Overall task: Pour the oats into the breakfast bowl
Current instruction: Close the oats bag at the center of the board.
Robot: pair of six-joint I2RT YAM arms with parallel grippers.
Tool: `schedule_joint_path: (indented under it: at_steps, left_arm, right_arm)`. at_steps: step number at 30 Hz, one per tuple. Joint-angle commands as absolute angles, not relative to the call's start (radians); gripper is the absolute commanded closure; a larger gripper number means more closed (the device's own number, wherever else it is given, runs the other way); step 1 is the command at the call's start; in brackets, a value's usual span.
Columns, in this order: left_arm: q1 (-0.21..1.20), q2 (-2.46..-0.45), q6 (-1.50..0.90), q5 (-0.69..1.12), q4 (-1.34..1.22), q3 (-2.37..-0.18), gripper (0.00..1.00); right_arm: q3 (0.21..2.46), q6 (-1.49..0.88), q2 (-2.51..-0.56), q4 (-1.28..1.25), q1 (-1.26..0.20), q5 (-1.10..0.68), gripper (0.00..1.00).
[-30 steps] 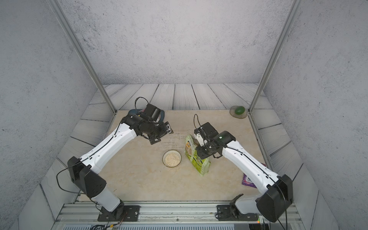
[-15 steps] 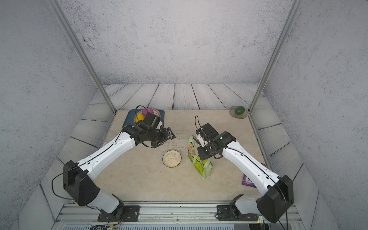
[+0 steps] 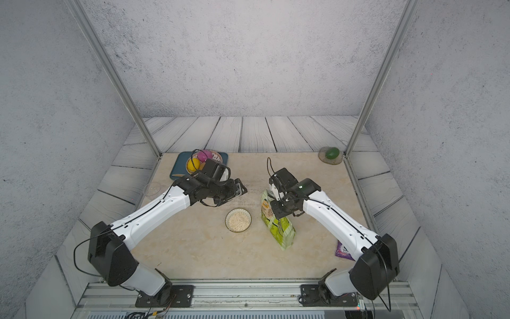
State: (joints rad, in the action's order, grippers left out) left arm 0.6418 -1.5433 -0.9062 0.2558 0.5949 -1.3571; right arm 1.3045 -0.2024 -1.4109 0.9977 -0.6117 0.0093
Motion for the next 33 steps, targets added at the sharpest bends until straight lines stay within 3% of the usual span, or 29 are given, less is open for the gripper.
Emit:
schedule_joint_path:
  at_steps: [1, 8, 11, 13, 17, 19, 20, 30, 31, 33]
  left_arm:
    - [0.646, -1.519, -0.912, 0.245, 0.583, -1.343, 0.16]
    - [0.647, -1.511, -0.946, 0.246, 0.551, -1.329, 0.16]
    - [0.647, -1.518, -0.955, 0.247, 0.545, -1.330, 0.16]
    - [0.647, -1.523, -0.954, 0.247, 0.548, -1.335, 0.16]
    - [0.647, -1.528, -0.955, 0.254, 0.552, -1.340, 0.16]
    - [0.647, -1.524, -0.955, 0.252, 0.554, -1.341, 0.16]
    - [0.647, -1.523, -0.956, 0.251, 0.556, -1.341, 0.16]
    - [0.647, -1.509, -0.953, 0.224, 0.579, -1.354, 0.16]
    - [0.647, -1.508, -0.952, 0.223, 0.583, -1.354, 0.16]
    - [0.647, -1.507, -0.953, 0.223, 0.583, -1.354, 0.16]
  right_arm:
    - [1.354, -0.236, -1.381, 0.980, -0.607, 0.062, 1.00]
    - [1.345, -0.327, -1.365, 0.954, -0.607, 0.057, 1.00]
    - [1.347, -0.316, -1.395, 0.956, -0.607, 0.044, 0.70]
    - [1.362, -0.295, -1.420, 0.968, -0.607, 0.029, 0.63]
    - [1.388, -0.262, -1.463, 0.970, -0.607, 0.018, 0.66]
    - [1.402, -0.252, -1.474, 0.968, -0.607, 0.025, 0.93]
    - [1.413, -0.251, -1.477, 0.974, -0.607, 0.033, 1.00]
    - [1.407, -0.334, -1.407, 0.913, -0.607, 0.098, 1.00]
    - [1.413, -0.330, -1.420, 0.921, -0.607, 0.098, 0.96]
    - [1.430, -0.319, -1.450, 0.945, -0.607, 0.088, 0.78]
